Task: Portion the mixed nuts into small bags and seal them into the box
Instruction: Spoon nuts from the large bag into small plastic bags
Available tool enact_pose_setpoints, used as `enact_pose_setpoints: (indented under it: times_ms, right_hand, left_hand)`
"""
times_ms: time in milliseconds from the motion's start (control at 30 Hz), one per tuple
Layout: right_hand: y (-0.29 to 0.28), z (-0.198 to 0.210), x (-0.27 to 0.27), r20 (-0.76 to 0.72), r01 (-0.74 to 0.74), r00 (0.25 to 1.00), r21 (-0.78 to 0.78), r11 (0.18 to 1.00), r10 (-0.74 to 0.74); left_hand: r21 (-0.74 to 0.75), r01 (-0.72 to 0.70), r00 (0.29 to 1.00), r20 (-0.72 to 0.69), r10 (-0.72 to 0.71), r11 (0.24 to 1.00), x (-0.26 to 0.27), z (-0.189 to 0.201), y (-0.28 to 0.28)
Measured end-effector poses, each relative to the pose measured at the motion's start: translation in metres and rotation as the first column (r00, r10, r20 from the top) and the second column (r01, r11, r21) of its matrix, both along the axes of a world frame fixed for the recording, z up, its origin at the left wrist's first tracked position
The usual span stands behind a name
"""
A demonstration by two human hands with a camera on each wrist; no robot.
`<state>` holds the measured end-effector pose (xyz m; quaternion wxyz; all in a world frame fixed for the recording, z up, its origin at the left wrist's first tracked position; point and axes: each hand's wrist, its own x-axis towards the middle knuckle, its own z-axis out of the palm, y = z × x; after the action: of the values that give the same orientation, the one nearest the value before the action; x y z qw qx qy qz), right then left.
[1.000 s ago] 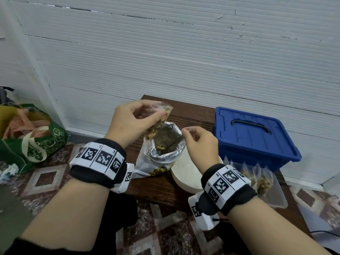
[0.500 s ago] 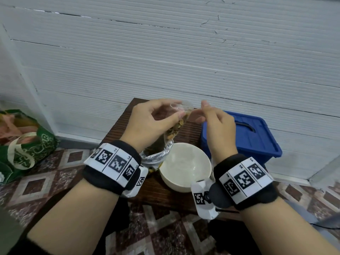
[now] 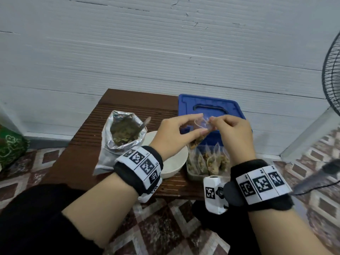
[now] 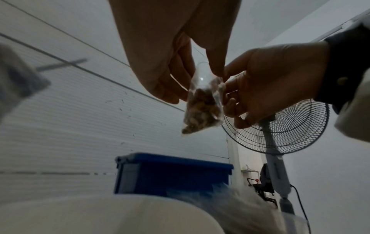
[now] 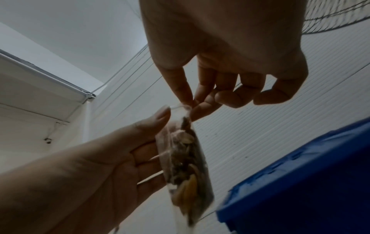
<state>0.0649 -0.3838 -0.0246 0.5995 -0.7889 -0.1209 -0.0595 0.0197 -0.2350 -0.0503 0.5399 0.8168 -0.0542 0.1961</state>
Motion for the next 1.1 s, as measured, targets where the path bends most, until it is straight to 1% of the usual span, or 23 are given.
enact_pose_setpoints:
  times_ms: [100, 200, 333, 433, 500, 600, 633, 700, 767, 867, 967, 1033, 1100]
  right_hand:
    - [-0.010, -0.016, 0.001, -0.027, 0.004, 1.000, -0.038, 0.999, -0.005]
    - [-0.013, -0.028, 0.002, -0.057, -0.008, 0.998, -0.082, 0.997, 0.004]
    - [-0.010, -0.036, 0.000, -0.095, -0.043, 0.995, -0.139, 0.989, 0.030]
    - [-0.006, -0.036, -0.007, -0.127, -0.081, 0.990, -0.129, 0.988, 0.065]
    - [-0.003, -0.036, -0.013, -0.111, -0.100, 0.990, -0.162, 0.982, 0.083]
    - [-0.002, -0.042, -0.017, -0.012, -0.063, 0.998, -0.330, 0.942, 0.062]
    - [-0.001, -0.044, -0.018, 0.031, -0.039, 0.998, -0.363, 0.931, 0.054]
    - [-0.003, -0.047, -0.017, 0.107, 0.018, 0.994, -0.378, 0.926, 0.024]
    - [-0.006, -0.047, -0.016, 0.145, 0.060, 0.989, -0.369, 0.927, -0.006]
    - [-0.019, -0.039, -0.011, 0.128, 0.134, 0.987, -0.302, 0.944, -0.099]
    - [-0.035, -0.032, -0.003, 0.098, 0.185, 0.982, -0.267, 0.946, -0.164]
    - [-0.044, -0.033, 0.001, 0.097, 0.222, 0.974, -0.278, 0.934, -0.203]
    - [-0.051, -0.039, 0.003, 0.086, 0.260, 0.966, -0.325, 0.909, -0.245]
  left_hand:
    - [0.028, 0.050, 0.992, -0.118, -0.046, 0.998, 0.003, -0.019, -0.007]
    - [0.040, 0.079, 0.980, -0.185, -0.070, 0.996, 0.005, -0.033, -0.007]
    - [0.043, 0.064, 0.980, -0.189, -0.055, 0.997, 0.006, -0.043, -0.003]
    - [0.015, 0.016, 0.979, -0.205, -0.013, 1.000, 0.007, -0.049, 0.000]
    - [0.019, -0.013, 0.977, -0.211, 0.017, 1.000, 0.008, -0.051, 0.001]
    - [-0.002, -0.032, 0.977, -0.212, 0.031, 0.999, 0.007, -0.052, 0.001]
    - [-0.012, -0.039, 0.977, -0.211, 0.035, 0.999, 0.007, -0.053, 0.000]
    - [-0.020, -0.032, 0.979, -0.204, 0.027, 0.999, 0.006, -0.052, -0.002]
    - [-0.022, 0.008, 0.979, -0.201, -0.012, 1.000, 0.005, -0.050, -0.005]
    - [-0.022, 0.021, 0.973, -0.228, -0.025, 1.000, 0.004, -0.048, -0.006]
    - [0.005, -0.028, 0.968, -0.249, 0.028, 1.000, 0.006, -0.049, -0.002]
    - [0.058, -0.062, 0.960, -0.270, 0.075, 0.996, 0.008, -0.052, 0.003]
    - [0.108, -0.087, 0.945, -0.307, 0.116, 0.990, 0.010, -0.055, 0.008]
